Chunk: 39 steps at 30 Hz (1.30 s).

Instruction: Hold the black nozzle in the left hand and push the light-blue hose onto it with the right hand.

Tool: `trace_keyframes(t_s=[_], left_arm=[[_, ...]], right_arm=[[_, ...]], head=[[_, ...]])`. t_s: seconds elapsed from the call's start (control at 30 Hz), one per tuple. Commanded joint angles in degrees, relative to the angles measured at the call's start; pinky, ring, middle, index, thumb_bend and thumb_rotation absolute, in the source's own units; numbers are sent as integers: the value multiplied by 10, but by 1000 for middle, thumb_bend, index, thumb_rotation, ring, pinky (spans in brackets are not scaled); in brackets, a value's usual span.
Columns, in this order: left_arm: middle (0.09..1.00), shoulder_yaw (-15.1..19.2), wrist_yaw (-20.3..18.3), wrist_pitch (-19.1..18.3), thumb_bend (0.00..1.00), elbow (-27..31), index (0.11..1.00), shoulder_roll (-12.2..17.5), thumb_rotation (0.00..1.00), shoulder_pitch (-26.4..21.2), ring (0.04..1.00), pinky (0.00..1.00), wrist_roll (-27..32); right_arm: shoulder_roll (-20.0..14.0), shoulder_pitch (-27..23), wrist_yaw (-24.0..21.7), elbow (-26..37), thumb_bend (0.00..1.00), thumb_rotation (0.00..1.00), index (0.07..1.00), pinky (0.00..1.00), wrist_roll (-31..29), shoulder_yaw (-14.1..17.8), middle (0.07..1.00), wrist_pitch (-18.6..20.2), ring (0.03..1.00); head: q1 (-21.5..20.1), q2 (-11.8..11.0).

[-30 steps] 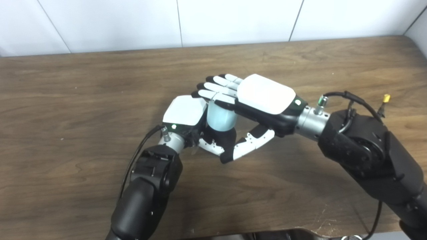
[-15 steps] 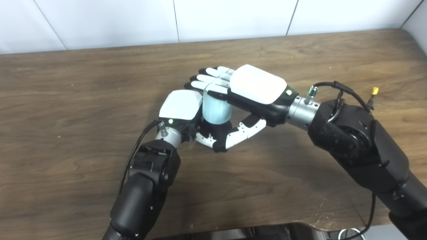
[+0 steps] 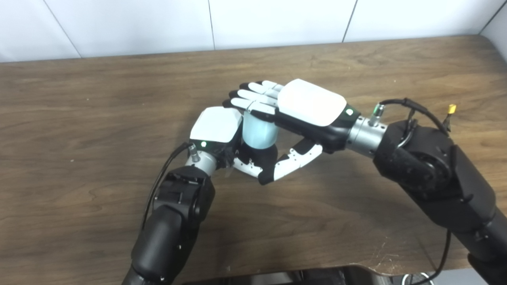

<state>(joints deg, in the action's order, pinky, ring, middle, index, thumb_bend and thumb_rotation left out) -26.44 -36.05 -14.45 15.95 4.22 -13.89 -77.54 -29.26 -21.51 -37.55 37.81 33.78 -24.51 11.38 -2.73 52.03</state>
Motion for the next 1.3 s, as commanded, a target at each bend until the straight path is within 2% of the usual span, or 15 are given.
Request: trace_keyframes(t_s=[0.0,0.13,0.37,0.47,0.53,0.77,0.83,0.9,1.0,1.13,1.27], left_arm=[[522,0,-6,7,520,12,470,-5,0,-12,486,385,7],[540,3,-12,5,517,14,459,-9,0,-11,531,444,2],[534,2,-2,8,518,17,461,-11,0,-6,528,451,-8],[520,0,13,13,519,12,469,-9,0,-4,497,414,-10],[465,0,18,14,523,9,486,-9,0,-4,451,364,-9],[442,0,13,12,522,6,495,-10,0,-6,446,346,-10],[444,2,6,9,522,8,495,-12,0,-6,445,339,-9],[508,3,-4,7,518,10,476,-14,0,-8,488,383,-11],[542,4,-10,6,515,11,464,-16,0,-9,520,424,-16],[548,5,-14,9,515,13,462,-16,0,-9,536,450,-15],[527,7,-14,12,519,12,470,-14,0,-10,503,404,-7]], right_arm=[[-12,2,-47,12,705,1000,941,946,-23,-3,950,13,968],[-8,-21,-47,24,677,1000,951,954,-37,19,958,13,978],[-2,-39,-48,22,694,1000,964,970,-54,49,968,8,982],[2,-40,-43,22,680,1000,965,956,-59,61,966,5,979],[5,-40,-42,16,684,1000,966,946,-61,62,965,2,976],[7,-36,-41,7,690,1000,975,946,-79,70,970,2,977],[8,-38,-42,8,688,1000,981,947,-86,74,974,6,980],[10,-39,-41,8,674,1000,981,954,-95,78,980,9,983],[11,-42,-41,8,660,1000,984,958,-99,82,986,8,983],[13,-49,-32,8,658,1000,978,939,-100,91,976,0,970],[10,-51,-32,12,661,1000,971,947,-96,99,976,-2,979]], head=[[-1,1],[0,0],[2,1],[2,1],[2,2],[2,2],[2,2],[2,2],[3,2],[3,2],[4,2]])
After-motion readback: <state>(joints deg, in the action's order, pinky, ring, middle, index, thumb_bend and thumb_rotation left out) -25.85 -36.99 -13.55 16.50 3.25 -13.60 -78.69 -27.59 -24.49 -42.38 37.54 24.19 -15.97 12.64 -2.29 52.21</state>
